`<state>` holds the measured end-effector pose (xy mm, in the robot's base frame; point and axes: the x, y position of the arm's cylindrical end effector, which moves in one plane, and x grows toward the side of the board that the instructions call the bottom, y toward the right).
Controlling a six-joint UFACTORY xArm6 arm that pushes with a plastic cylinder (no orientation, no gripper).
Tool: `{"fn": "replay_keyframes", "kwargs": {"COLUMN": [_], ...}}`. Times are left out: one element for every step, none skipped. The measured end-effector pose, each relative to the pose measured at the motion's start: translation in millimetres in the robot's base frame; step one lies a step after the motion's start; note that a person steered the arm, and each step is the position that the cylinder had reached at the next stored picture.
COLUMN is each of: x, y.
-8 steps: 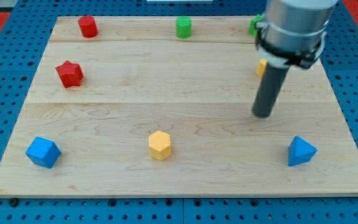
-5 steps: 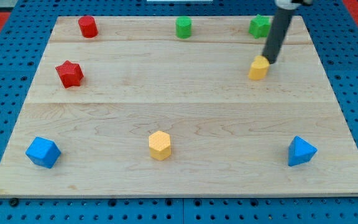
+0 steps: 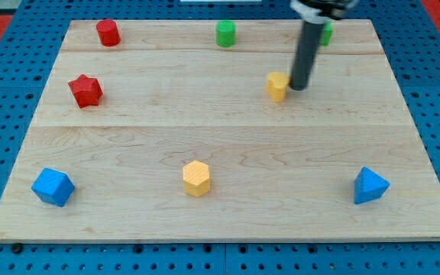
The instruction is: Move the yellow heart vertically below the green circle
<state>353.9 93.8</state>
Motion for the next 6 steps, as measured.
{"fn": "replay_keyframes", "kwargs": {"x": [-8,-3,14,15,16,46], "y": [-55,-34,-35,-107,-87,-93]}}
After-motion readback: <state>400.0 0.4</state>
